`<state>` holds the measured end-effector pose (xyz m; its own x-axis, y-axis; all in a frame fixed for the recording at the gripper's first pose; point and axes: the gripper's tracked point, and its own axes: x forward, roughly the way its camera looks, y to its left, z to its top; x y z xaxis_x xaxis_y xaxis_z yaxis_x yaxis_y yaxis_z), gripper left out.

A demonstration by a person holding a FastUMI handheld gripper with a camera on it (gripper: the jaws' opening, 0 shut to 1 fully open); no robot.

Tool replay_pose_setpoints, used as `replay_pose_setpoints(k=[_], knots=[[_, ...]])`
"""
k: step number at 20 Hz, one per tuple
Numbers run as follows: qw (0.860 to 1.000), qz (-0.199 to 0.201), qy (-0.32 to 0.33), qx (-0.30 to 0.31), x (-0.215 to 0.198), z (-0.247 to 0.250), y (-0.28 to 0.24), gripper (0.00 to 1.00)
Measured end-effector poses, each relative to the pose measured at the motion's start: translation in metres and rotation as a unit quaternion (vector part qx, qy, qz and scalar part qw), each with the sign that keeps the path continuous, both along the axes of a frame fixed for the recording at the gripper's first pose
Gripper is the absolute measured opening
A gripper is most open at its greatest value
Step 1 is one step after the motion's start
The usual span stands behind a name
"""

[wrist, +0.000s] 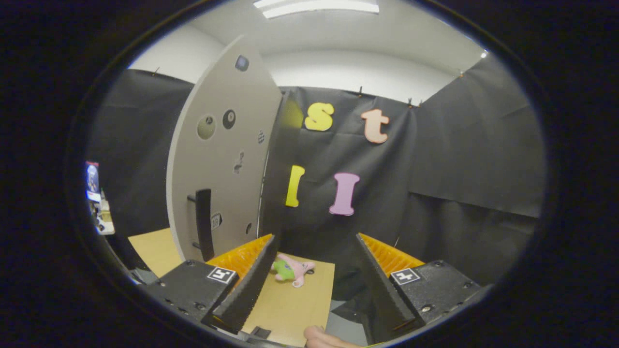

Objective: Open the shoe cabinet door, grab the shoes and put them into the shoe cabinet, then close the shoe cabinet door.

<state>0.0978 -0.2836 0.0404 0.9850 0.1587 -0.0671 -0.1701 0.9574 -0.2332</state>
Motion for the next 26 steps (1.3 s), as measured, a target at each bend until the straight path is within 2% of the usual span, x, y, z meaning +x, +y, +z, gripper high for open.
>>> replay_pose_setpoints(k=[3,8,10,16,26], knots=[[0.999,0.043,0.014,0.009,0.032,-0.019,0.049,1.00],[0.997,0.078,0.024,0.015,0.042,-0.034,0.095,1.00],[0.997,0.071,0.009,0.018,0.037,-0.027,0.095,0.99],[0.992,0.085,0.029,0.092,0.035,-0.027,0.132,0.92],[0.994,0.008,0.025,0.105,0.043,-0.029,0.189,0.92]])
